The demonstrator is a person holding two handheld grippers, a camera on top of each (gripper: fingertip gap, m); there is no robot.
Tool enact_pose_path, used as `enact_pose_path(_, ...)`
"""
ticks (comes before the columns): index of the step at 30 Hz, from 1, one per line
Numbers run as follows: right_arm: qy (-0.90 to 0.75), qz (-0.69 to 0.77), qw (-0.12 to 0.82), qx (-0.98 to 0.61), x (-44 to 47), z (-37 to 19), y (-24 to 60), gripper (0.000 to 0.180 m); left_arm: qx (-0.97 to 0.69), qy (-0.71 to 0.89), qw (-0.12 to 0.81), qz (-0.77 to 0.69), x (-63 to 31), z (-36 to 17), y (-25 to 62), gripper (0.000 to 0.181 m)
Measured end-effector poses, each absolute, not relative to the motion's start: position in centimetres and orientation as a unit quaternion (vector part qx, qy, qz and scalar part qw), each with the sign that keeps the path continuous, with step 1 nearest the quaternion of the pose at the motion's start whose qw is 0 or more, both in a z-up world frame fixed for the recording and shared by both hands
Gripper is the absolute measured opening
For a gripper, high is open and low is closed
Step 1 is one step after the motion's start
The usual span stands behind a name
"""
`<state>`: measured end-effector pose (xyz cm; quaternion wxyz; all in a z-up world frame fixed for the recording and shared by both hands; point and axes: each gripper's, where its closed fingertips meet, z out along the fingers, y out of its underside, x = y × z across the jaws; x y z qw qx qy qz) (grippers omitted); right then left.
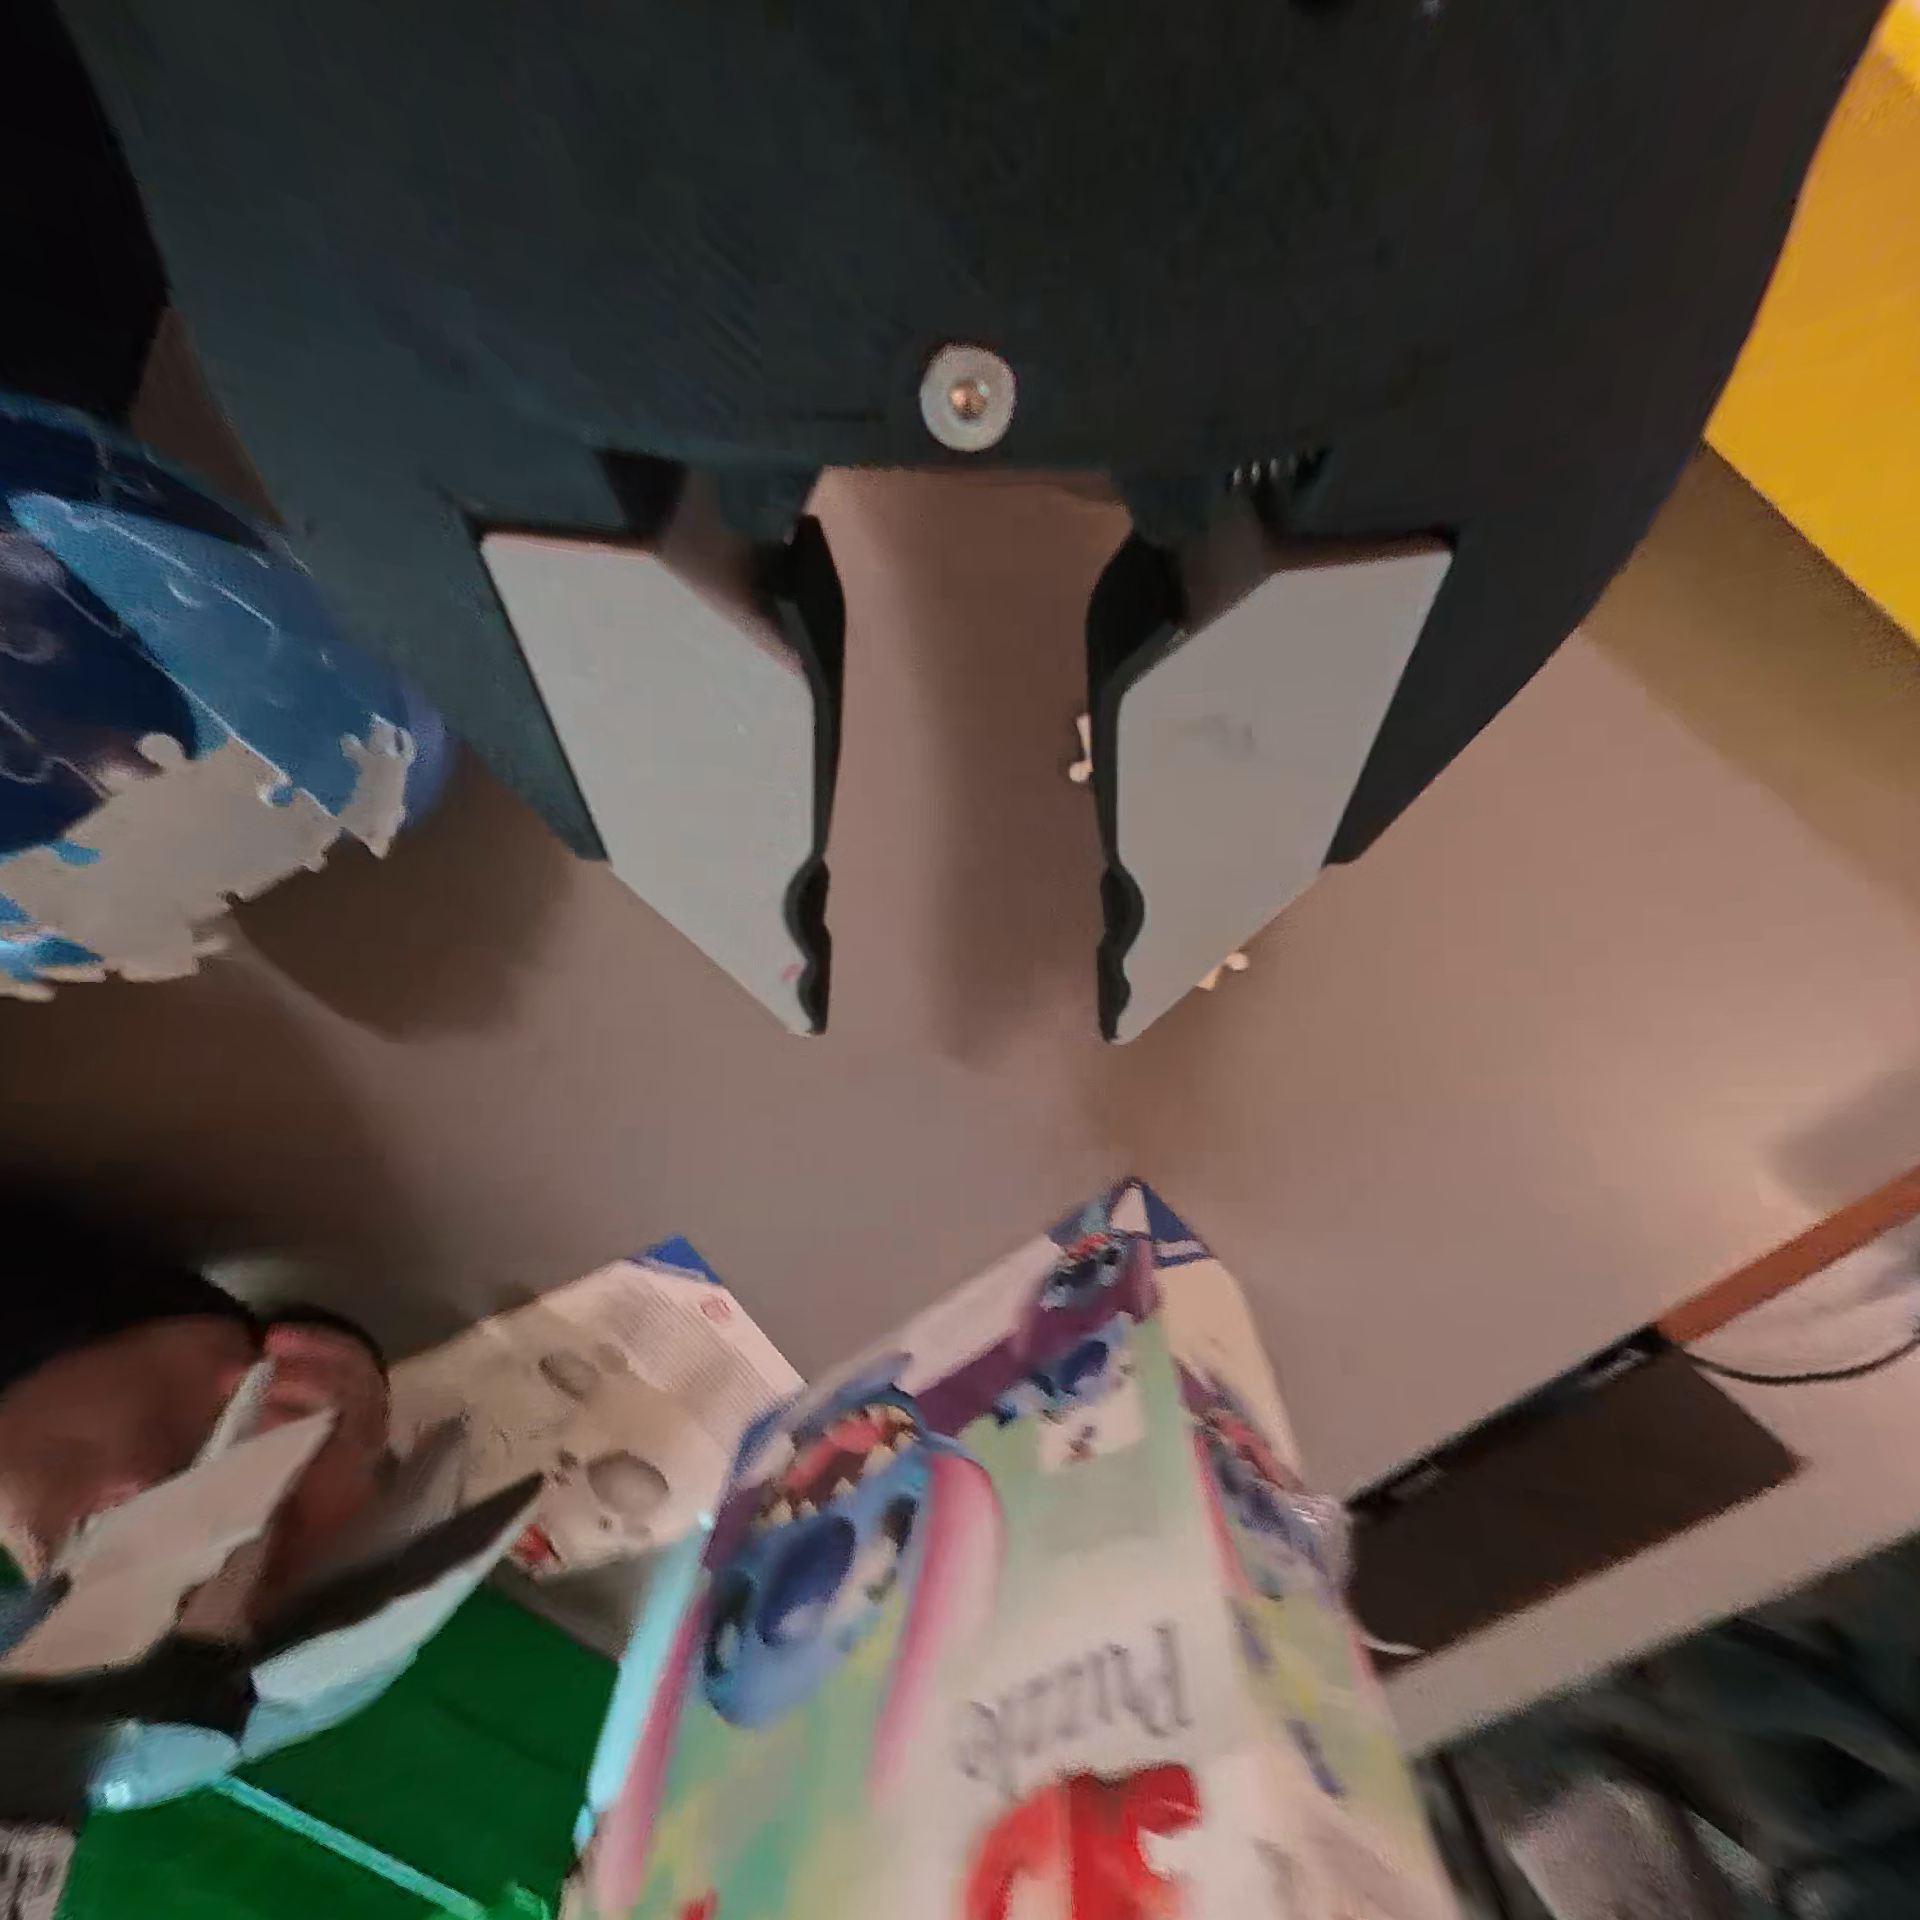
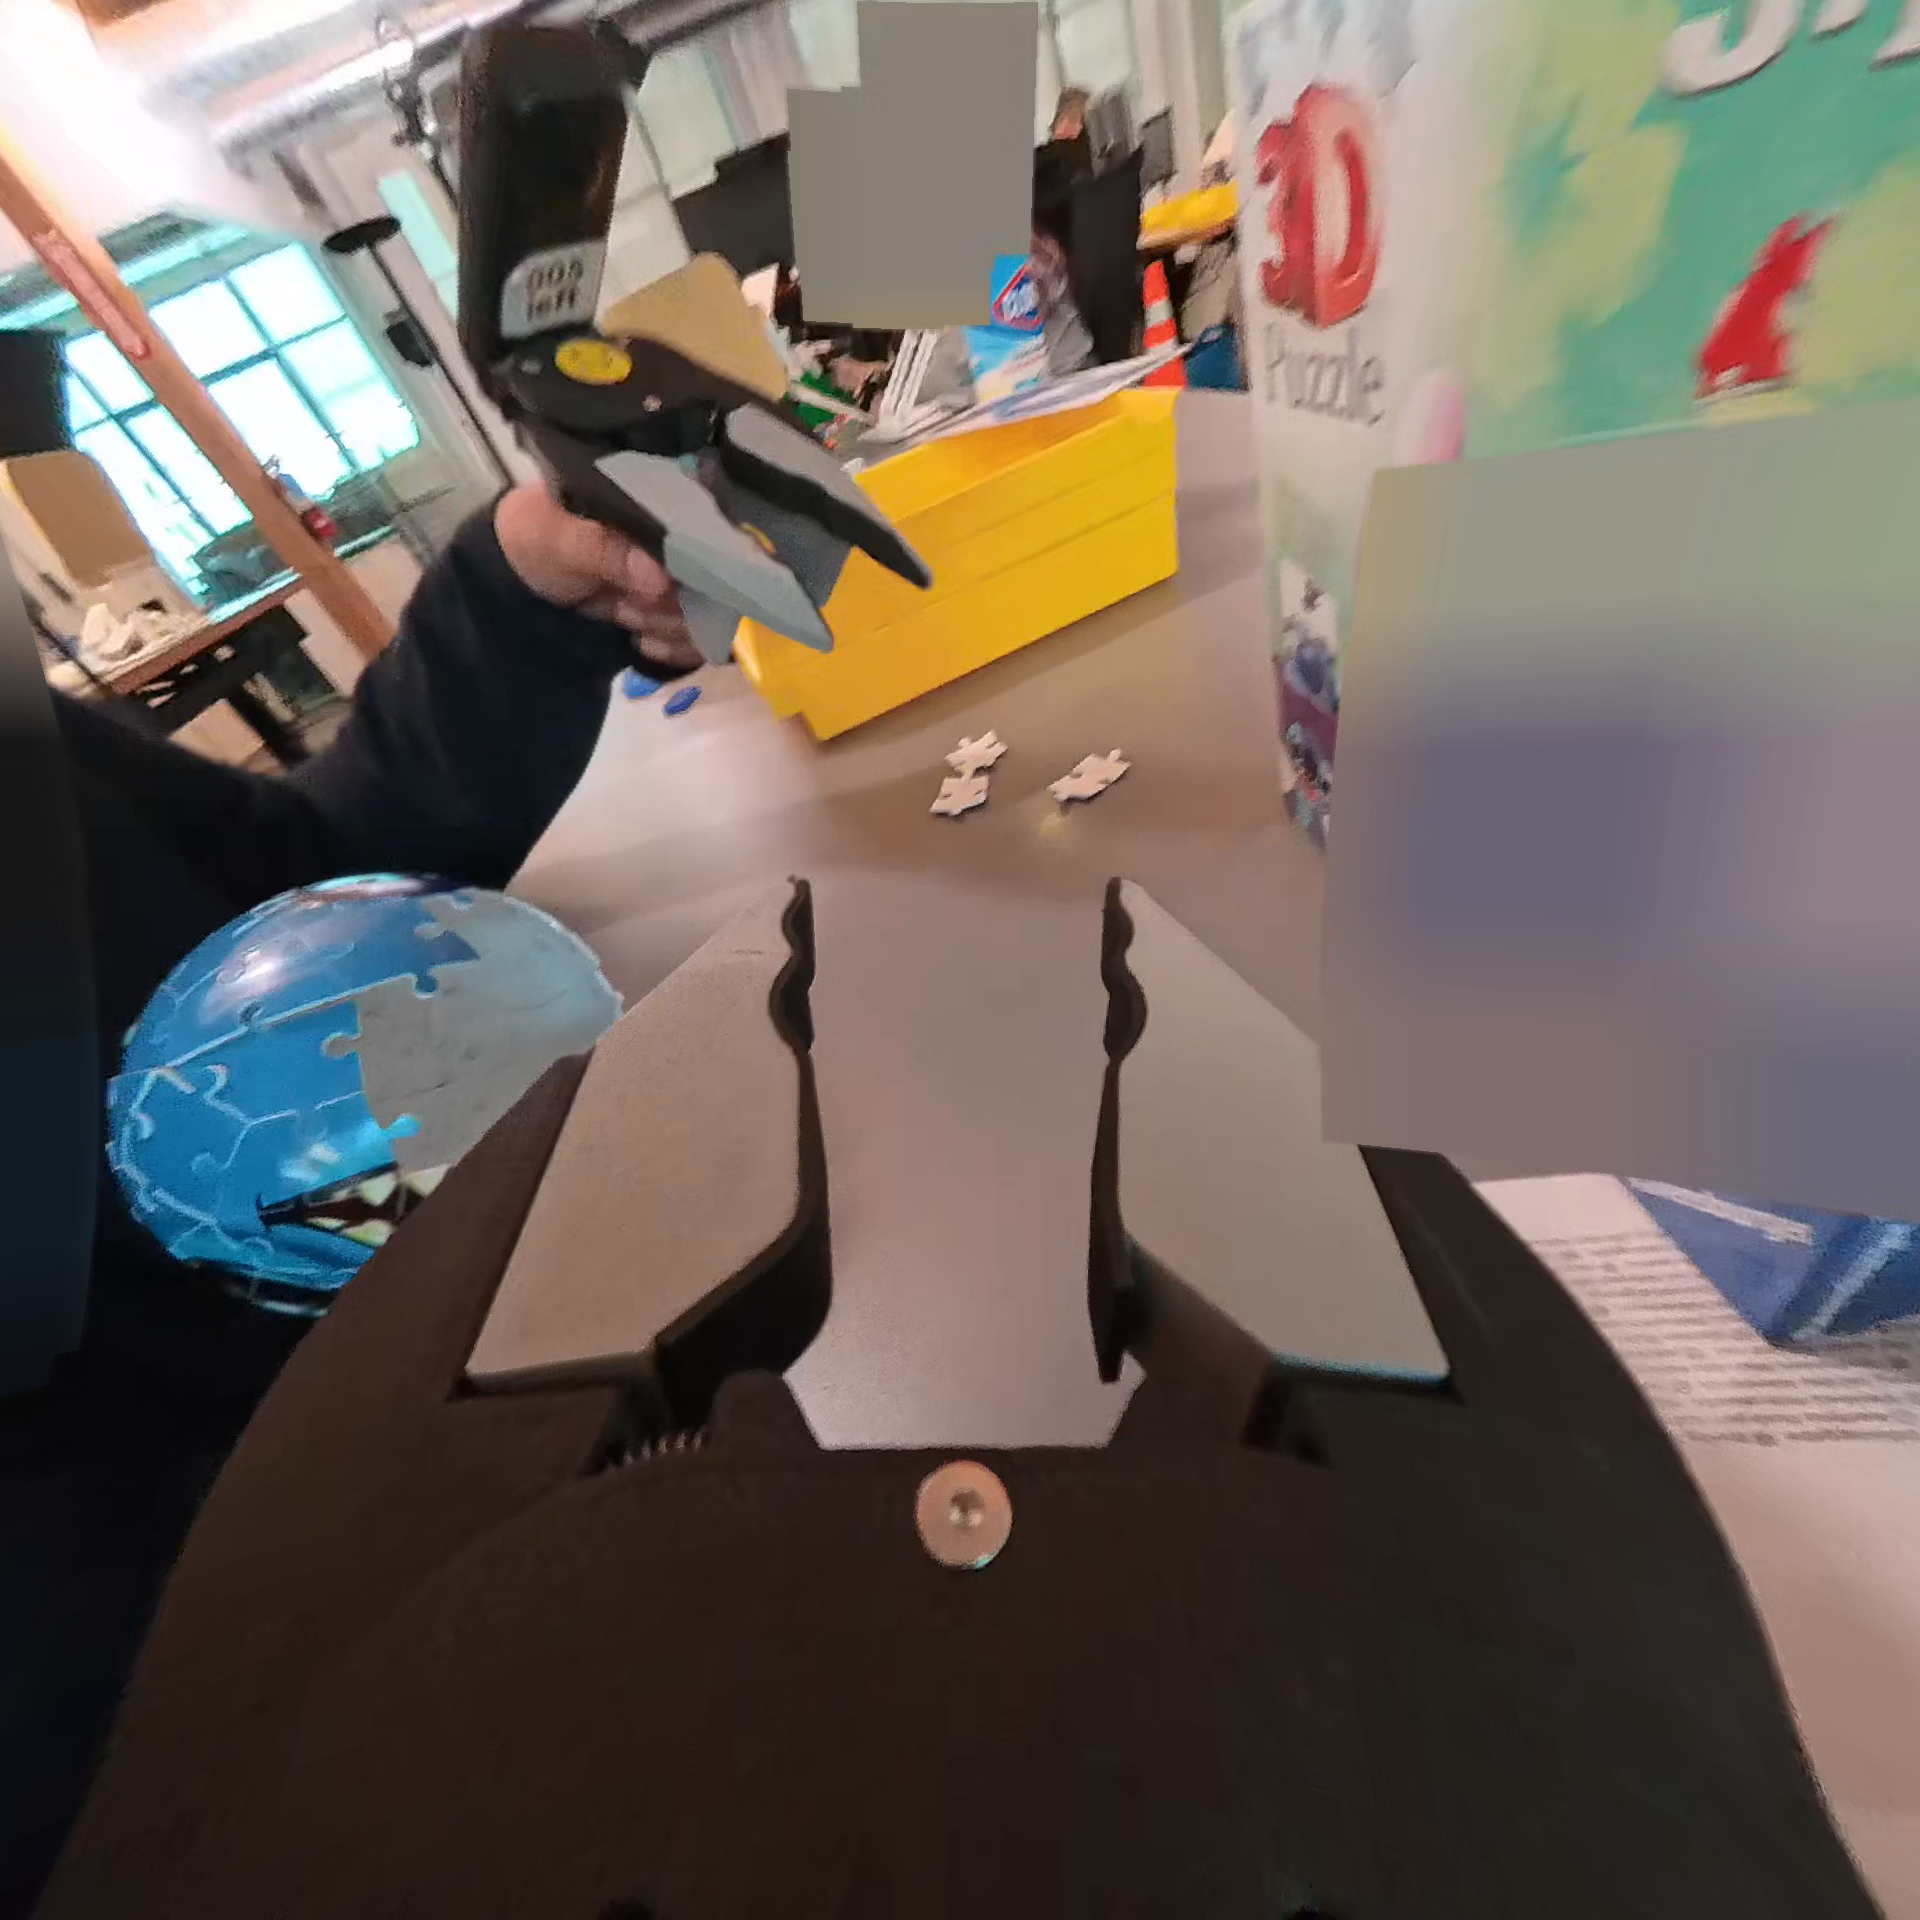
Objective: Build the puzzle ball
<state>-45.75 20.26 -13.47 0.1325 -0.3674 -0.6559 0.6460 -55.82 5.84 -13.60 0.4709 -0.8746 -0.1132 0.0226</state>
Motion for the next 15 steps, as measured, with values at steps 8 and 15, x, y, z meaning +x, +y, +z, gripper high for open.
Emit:
enact_pose_path(8,-0.657,0.620,0.173,-0.392,-46.1,-15.8,20.7,0.052,-0.863,-0.162,0.475,0.055,-58.5,-16.8,4.0,0.049)
enact_pose_path(15,-0.675,0.588,0.179,-0.408,-46.3,-17.8,20.1,0.056,-0.861,-0.197,0.446,0.142,-61.7,-18.8,1.9,0.045)
